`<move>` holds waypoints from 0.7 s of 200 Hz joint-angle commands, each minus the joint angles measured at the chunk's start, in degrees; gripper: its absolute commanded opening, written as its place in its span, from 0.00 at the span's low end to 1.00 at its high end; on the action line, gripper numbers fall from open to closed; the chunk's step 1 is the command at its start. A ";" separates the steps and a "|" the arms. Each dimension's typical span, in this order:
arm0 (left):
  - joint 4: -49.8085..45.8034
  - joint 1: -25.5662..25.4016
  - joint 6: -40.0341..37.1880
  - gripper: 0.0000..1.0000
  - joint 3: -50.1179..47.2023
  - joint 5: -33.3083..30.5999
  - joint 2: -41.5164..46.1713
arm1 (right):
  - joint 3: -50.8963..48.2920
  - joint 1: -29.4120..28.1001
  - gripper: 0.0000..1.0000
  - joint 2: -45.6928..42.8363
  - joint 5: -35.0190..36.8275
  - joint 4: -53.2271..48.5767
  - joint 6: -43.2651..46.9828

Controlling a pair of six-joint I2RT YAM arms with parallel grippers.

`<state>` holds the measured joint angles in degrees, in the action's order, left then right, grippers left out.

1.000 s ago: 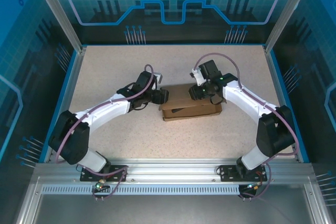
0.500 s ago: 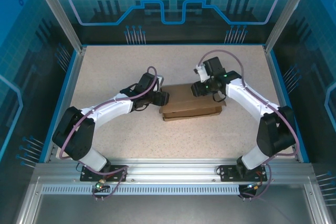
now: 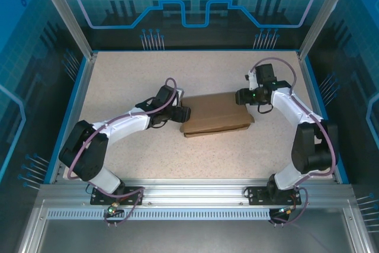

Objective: Fold the paper box

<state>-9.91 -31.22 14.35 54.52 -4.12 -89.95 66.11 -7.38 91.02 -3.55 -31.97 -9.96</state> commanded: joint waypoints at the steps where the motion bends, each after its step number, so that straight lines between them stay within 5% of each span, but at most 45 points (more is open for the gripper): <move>1: 1.35 0.22 1.79 0.74 -1.34 2.14 0.63 | -1.78 0.91 0.67 0.90 -1.49 1.02 -1.03; 140: 3.04 0.16 2.32 0.75 -4.01 1.22 -2.14 | -4.38 0.76 0.60 5.54 -1.16 5.14 -5.01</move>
<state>-6.55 -31.22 16.60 49.67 -3.09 -91.57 60.31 -7.07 95.81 -5.58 -25.78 -14.63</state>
